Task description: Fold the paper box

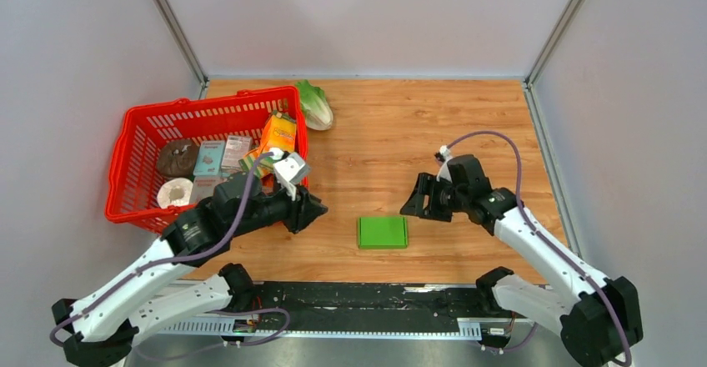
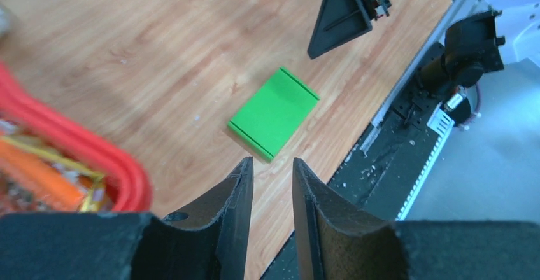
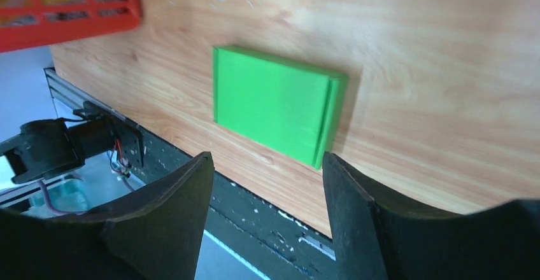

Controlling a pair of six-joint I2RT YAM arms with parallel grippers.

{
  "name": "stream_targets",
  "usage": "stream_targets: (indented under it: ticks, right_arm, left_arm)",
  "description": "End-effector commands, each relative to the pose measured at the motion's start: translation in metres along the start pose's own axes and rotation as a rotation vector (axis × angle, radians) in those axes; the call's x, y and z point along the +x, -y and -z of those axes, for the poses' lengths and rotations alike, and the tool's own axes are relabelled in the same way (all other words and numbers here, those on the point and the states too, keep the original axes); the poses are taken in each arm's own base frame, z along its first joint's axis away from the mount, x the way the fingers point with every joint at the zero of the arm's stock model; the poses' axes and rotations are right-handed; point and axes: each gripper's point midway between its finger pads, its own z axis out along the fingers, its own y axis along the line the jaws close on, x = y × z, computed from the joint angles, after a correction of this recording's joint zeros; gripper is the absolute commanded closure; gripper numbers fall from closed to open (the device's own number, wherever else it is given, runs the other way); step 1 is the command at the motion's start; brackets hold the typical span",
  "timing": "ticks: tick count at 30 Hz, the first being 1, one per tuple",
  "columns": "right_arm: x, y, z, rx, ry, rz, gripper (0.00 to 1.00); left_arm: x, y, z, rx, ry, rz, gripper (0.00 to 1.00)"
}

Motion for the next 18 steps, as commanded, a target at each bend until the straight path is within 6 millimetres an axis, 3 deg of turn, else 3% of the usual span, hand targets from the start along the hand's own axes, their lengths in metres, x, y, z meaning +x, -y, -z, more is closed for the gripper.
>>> stream_targets:
  ticks: [1, 2, 3, 4, 5, 6, 7, 8, 9, 12, 18]
  right_arm:
    - [-0.063, -0.046, 0.067, 0.073, 0.236, 0.195, 0.34]
    - [-0.081, -0.047, 0.087, 0.133, 0.324, 0.219, 0.33]
    - [-0.092, -0.056, 0.115, 0.141, 0.412, 0.272, 0.31]
    - [-0.103, -0.060, 0.142, 0.177, 0.492, 0.291, 0.29]
    - [-0.124, -0.073, 0.184, 0.198, 0.641, 0.317, 0.24]
    - [-0.129, -0.082, 0.217, 0.193, 0.740, 0.373, 0.09]
    - [-0.137, -0.091, 0.242, 0.179, 0.836, 0.386, 0.00]
    - [-0.145, -0.099, 0.270, 0.175, 0.938, 0.394, 0.00]
    - [-0.147, -0.104, 0.285, 0.169, 0.987, 0.404, 0.00]
    - [-0.153, -0.113, 0.328, 0.172, 1.111, 0.385, 0.00]
    - [-0.130, -0.124, 0.341, 0.084, 1.113, 0.506, 0.00]
  left_arm:
    - [-0.047, -0.015, 0.056, -0.132, 0.131, -0.120, 0.62]
    - [-0.058, -0.019, 0.068, -0.164, 0.160, -0.138, 0.60]
    - [-0.087, -0.024, 0.096, -0.232, 0.247, -0.151, 0.59]
    - [-0.094, -0.030, 0.111, -0.274, 0.263, -0.182, 0.58]
    - [-0.107, -0.033, 0.125, -0.309, 0.303, -0.190, 0.55]
    - [-0.131, -0.035, 0.155, -0.362, 0.389, -0.183, 0.53]
    - [-0.140, -0.036, 0.168, -0.381, 0.424, -0.192, 0.51]
    - [-0.149, -0.036, 0.179, -0.391, 0.459, -0.192, 0.49]
    - [-0.160, -0.033, 0.195, -0.397, 0.510, -0.190, 0.48]
    - [-0.174, -0.029, 0.211, -0.395, 0.565, -0.195, 0.47]
    - [-0.180, -0.029, 0.209, -0.403, 0.555, -0.202, 0.46]
